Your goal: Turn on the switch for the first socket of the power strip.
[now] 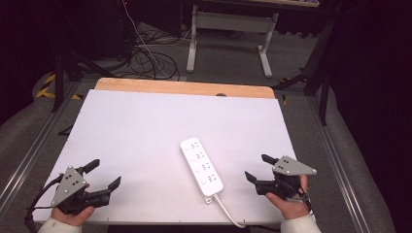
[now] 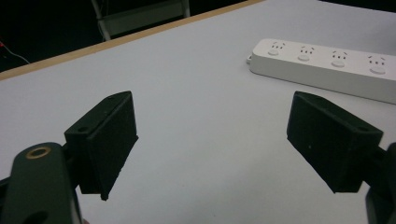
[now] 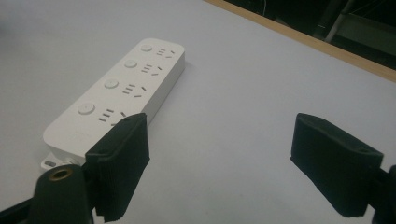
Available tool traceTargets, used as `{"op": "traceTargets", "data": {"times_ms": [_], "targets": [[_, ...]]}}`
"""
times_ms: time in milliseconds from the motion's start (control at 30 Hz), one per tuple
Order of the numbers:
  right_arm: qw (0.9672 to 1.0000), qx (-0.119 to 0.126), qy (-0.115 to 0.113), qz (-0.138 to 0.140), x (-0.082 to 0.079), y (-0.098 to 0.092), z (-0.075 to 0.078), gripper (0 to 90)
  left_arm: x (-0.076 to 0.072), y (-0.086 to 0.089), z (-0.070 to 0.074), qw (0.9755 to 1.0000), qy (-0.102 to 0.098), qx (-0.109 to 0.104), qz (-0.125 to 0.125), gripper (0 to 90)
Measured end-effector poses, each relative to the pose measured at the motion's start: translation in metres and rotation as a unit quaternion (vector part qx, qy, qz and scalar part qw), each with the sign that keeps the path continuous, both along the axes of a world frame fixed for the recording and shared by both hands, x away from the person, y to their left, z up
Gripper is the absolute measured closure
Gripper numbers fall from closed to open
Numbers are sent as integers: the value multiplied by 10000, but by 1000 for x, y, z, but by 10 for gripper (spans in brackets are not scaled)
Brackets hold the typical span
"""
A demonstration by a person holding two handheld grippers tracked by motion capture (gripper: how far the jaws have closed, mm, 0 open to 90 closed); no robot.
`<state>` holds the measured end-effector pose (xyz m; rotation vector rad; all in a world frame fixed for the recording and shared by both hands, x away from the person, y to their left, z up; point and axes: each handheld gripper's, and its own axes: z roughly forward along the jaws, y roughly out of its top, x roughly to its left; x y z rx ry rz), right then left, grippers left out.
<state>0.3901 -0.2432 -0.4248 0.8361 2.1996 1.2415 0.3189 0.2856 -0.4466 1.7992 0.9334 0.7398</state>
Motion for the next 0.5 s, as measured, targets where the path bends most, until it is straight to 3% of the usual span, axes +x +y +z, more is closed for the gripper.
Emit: {"op": "traceTargets", "data": {"times_ms": [500], "targets": [[9996,-50,67,273,12,27,16,213,-1,-2,-1,9999,-14,92,-41,168]]}}
